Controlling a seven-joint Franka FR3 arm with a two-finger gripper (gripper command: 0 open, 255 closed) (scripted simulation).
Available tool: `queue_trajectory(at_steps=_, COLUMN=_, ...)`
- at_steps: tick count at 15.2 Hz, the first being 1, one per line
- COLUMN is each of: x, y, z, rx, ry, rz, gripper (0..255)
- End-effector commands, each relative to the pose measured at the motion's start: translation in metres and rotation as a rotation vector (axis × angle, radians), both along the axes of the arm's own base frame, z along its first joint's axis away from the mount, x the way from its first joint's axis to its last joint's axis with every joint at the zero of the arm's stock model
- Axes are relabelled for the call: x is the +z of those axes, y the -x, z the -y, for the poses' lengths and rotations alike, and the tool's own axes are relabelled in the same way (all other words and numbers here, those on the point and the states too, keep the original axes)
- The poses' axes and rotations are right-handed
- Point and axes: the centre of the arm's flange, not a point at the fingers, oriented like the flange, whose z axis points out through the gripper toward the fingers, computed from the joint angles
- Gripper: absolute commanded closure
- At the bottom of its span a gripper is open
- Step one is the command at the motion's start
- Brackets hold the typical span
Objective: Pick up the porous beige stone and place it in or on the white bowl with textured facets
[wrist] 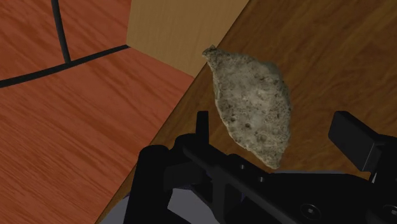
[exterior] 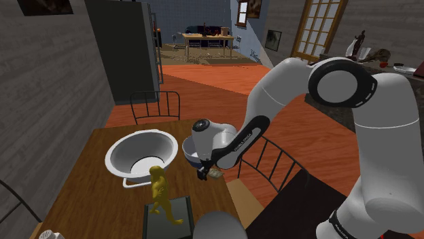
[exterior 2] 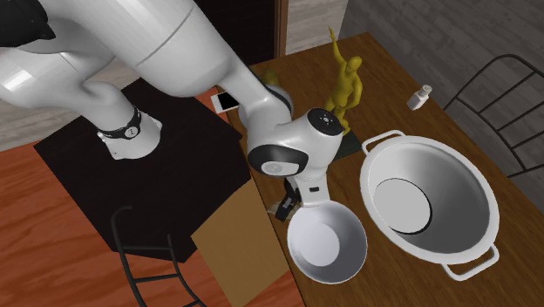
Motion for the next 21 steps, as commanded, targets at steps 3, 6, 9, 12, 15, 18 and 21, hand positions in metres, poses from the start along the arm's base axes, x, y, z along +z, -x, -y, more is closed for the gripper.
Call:
queue_trajectory(at_steps=3, x=-0.001, y=0.000, z=0.000, rx=0.000, ry=0.000, rz=0.000, gripper=0)
queue_trajectory(at_steps=6, x=-0.001, y=0.000, z=0.000, rx=0.000, ry=0.000, rz=0.000, gripper=255)
queue_trajectory(at_steps=9, x=0.000, y=-0.001, z=0.000, rx=0.000, ry=0.000, rz=0.000, gripper=255)
queue_trajectory(at_steps=12, x=-0.001, y=-0.002, z=0.000, rx=0.000, ry=0.000, rz=0.000, gripper=255)
queue_trajectory(at_steps=15, x=-0.001, y=0.000, z=0.000, rx=0.000, ry=0.000, rz=0.000, gripper=255)
queue_trajectory(at_steps=18, x=0.015, y=0.000, z=0.000, rx=0.000, ry=0.000, rz=0.000, gripper=255)
queue_trajectory(at_steps=21, x=0.031, y=0.000, z=0.000, rx=0.000, ry=0.000, rz=0.000, gripper=255)
